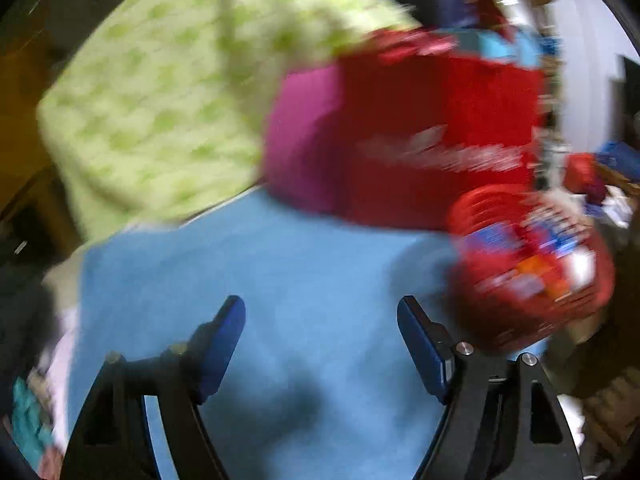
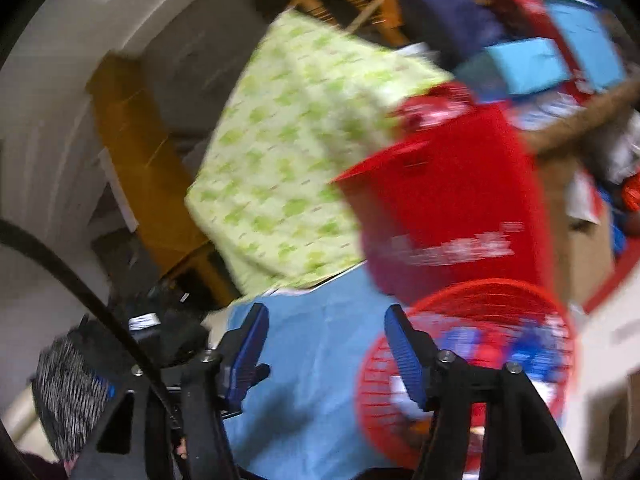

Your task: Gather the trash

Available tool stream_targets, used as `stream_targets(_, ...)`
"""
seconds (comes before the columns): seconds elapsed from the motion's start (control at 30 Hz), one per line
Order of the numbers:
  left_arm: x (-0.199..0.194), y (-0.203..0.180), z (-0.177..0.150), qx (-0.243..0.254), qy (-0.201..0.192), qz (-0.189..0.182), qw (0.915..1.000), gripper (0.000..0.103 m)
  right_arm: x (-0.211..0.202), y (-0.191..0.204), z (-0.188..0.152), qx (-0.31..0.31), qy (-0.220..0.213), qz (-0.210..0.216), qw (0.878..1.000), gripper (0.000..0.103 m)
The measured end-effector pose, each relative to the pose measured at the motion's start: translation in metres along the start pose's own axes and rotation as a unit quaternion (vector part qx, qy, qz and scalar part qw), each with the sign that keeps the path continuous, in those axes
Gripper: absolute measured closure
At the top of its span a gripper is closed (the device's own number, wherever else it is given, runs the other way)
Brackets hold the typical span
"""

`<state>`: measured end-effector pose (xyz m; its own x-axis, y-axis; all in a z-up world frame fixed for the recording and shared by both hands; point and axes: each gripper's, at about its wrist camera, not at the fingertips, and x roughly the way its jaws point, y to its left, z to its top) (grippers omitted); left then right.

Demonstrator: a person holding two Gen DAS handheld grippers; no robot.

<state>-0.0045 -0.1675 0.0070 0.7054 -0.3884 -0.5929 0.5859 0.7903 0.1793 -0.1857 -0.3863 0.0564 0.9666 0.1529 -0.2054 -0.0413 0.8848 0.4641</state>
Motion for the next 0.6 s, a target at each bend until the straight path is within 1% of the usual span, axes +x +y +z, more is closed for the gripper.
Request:
stream_targets(0.03,0.009,0.024,-0.015,-0.012,0.018,0.033,0.9992,0.024,0.019,0.016,-0.004,-0.013,0.014,0.011,1.0,0.029)
stream_targets(0.07,0.016,0.04,-0.026,-0.021,0.032,0.056,0.9977,0.024,0.041,0.032,-0.01,-0.024,0.032,0.017,0.999,0.024)
stream_targets(0.1,0.024,0.056,-0.038,-0.033,0.049,0.077,0.9953,0.024,0.057,0.041,-0.016,-0.032,0.045,0.019,0.998,0.021)
stream_targets(0.13,0.031,0.069,-0.048,-0.043,0.06,0.088,0.9933,0.024,0.082,0.053,-0.025,-0.042,0.064,0.019,0.997,0.019)
stream_targets(0.2,0.049,0.1,-0.072,-0.076,0.085,0.11,0.9874,0.024,0.131,0.068,-0.046,-0.058,0.099,-0.004,0.993,0.018)
stream_targets(0.27,0.068,0.123,-0.089,-0.109,0.106,0.126,0.9804,0.024,0.181,0.07,-0.069,-0.073,0.132,-0.046,0.988,0.018)
stream_targets(0.33,0.09,0.146,-0.109,-0.151,0.128,0.136,0.9707,0.024,0.242,0.06,-0.097,-0.089,0.18,-0.101,0.974,0.018)
stream_targets(0.43,0.114,0.165,-0.126,-0.183,0.145,0.152,0.9605,0.024,0.305,0.035,-0.128,-0.116,0.218,-0.181,0.952,0.018)
stream_targets(0.47,0.119,0.169,-0.128,-0.186,0.148,0.156,0.9588,0.024,0.325,0.025,-0.137,-0.127,0.23,-0.208,0.942,0.018)
stream_targets(0.53,0.134,0.178,-0.132,-0.187,0.154,0.171,0.9551,0.024,0.351,0.008,-0.147,-0.139,0.247,-0.245,0.927,0.018)
stream_targets(0.6,0.145,0.184,-0.135,-0.19,0.156,0.176,0.9533,0.024,0.376,-0.011,-0.156,-0.14,0.28,-0.273,0.91,0.018)
